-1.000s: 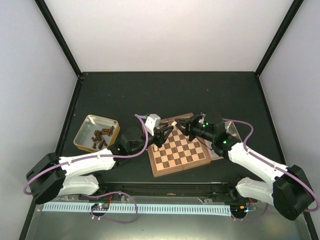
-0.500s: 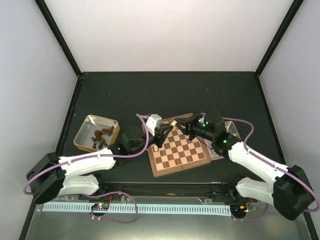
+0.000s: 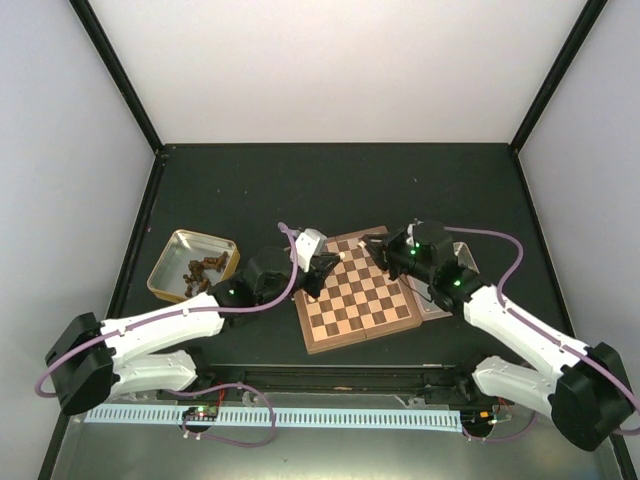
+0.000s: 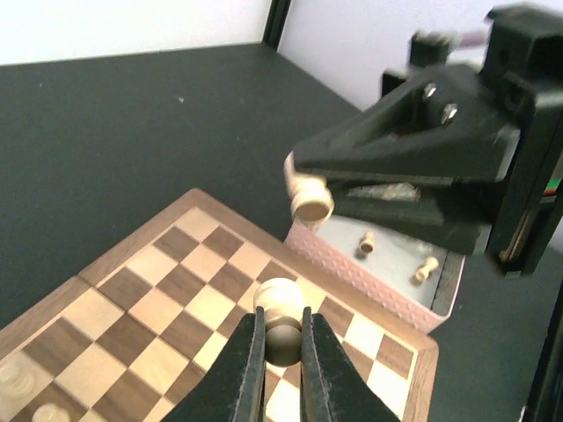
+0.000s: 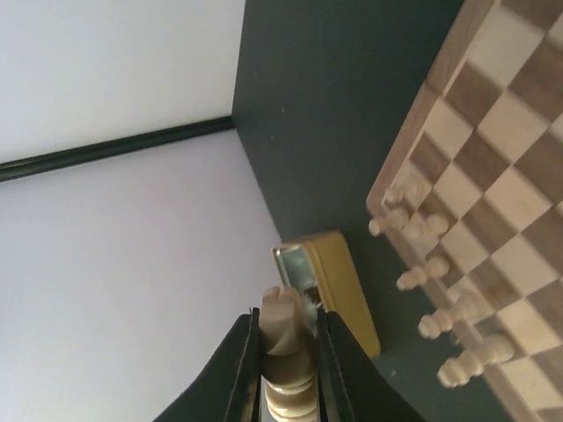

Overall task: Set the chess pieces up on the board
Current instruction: Pick up the chess piece from the storage box, then place the chess piece on the chessboard.

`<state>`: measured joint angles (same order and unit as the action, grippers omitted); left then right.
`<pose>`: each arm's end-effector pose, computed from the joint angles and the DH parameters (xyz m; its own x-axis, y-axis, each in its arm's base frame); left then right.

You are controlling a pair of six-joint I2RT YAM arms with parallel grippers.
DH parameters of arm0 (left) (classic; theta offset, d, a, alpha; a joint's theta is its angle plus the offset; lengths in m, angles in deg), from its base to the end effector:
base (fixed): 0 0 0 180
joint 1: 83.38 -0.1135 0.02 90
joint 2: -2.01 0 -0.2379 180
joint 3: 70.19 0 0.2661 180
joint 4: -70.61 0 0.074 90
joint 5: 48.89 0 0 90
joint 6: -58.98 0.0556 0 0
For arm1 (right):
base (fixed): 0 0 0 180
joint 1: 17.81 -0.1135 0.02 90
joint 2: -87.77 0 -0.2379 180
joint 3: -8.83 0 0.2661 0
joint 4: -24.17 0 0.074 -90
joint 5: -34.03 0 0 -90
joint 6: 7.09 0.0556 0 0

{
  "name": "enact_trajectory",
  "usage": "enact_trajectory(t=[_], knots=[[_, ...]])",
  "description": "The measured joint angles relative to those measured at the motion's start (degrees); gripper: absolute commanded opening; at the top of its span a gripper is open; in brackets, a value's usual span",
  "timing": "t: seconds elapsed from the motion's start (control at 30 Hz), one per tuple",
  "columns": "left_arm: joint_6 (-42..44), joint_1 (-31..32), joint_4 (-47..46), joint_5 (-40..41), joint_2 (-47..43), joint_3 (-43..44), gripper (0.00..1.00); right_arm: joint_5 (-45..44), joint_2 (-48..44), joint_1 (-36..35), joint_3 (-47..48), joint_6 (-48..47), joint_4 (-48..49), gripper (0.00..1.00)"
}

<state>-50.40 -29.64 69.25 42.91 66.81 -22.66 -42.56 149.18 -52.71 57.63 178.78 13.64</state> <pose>0.1773 -0.2388 0.2142 -0.4145 0.0043 -0.9101 0.6896 0.6540 -0.3110 0.2252 0.1728 0.2140 -0.6947 0.6952 0.1847 0.3954 0.1545 0.9054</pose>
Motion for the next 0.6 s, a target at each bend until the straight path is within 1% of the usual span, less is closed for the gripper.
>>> enact_trajectory(t=[0.17,0.27,0.37,0.5,0.6], knots=[[0.66,-0.02,11.87,0.42,-1.09,4.15,0.01,-6.93,-3.56,0.33,2.10,-9.73,-6.51,0.12],[0.85,-0.04,21.22,0.70,1.07,10.10,0.02,-10.45,-4.98,0.33,3.32,-15.34,-9.64,0.12],[1.01,-0.04,30.95,0.79,6.91,18.80,0.02,-13.46,-7.10,0.33,2.95,-19.65,-12.85,0.12],[0.85,-0.04,42.86,1.44,17.20,29.94,0.02,-15.98,-10.01,0.33,0.74,-22.67,-15.50,0.13],[0.31,-0.13,49.24,2.78,22.93,33.57,0.02,-17.18,-11.43,0.44,-0.68,-24.17,-17.44,0.13]])
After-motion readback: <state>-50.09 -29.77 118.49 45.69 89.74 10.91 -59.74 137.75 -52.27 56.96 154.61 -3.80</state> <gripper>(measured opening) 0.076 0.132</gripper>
